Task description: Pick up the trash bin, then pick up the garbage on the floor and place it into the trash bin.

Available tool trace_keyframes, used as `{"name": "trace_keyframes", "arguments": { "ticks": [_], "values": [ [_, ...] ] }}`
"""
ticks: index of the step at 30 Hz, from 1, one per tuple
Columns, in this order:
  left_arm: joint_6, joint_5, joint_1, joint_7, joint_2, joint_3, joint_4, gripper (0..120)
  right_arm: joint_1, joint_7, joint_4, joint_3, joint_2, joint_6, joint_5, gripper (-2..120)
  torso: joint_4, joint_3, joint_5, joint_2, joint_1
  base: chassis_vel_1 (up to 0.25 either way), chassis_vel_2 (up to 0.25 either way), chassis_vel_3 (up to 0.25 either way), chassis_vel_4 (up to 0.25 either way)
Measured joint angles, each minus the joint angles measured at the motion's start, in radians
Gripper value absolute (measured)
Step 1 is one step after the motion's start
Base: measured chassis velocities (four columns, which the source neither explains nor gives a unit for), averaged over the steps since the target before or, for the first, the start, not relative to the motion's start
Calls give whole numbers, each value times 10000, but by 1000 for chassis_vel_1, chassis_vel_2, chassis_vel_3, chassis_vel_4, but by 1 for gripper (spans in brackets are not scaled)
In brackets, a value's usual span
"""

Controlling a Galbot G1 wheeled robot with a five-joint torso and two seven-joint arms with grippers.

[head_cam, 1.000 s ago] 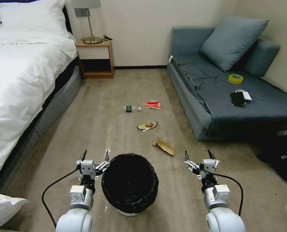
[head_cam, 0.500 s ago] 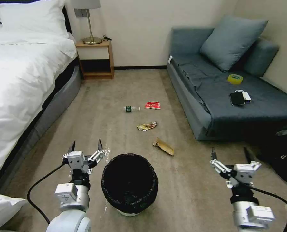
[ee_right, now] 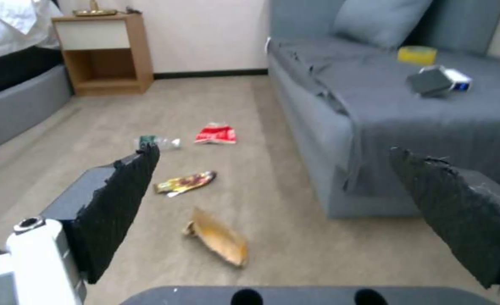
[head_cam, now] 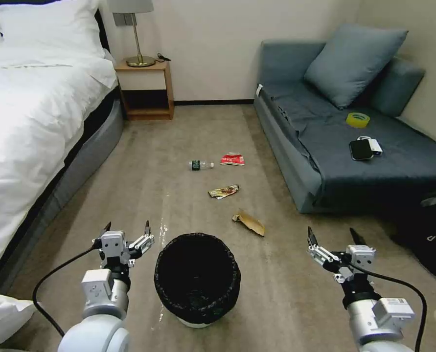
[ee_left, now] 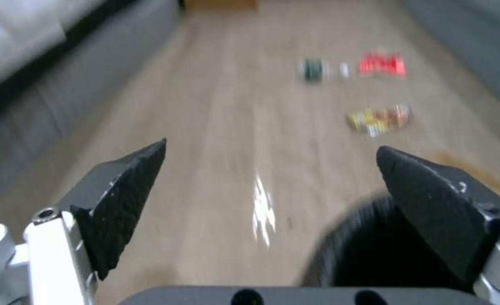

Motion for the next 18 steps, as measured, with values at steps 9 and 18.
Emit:
{"name": "trace_keyframes", "arguments": {
  "ticks": [9,18],
  "values": [
    [998,-1016,-286,-262,25,282,796,100,-180,52,222,-165,-134,12,219,100,-1,0,-2,-1,0,0,0,0,0],
    [1306,-1145,-259,-504,-546,248,1457,100,-30,47,14,-571,-516,153,196,100,0,0,0,-1,0,0,0,0,0]
  ]
}}
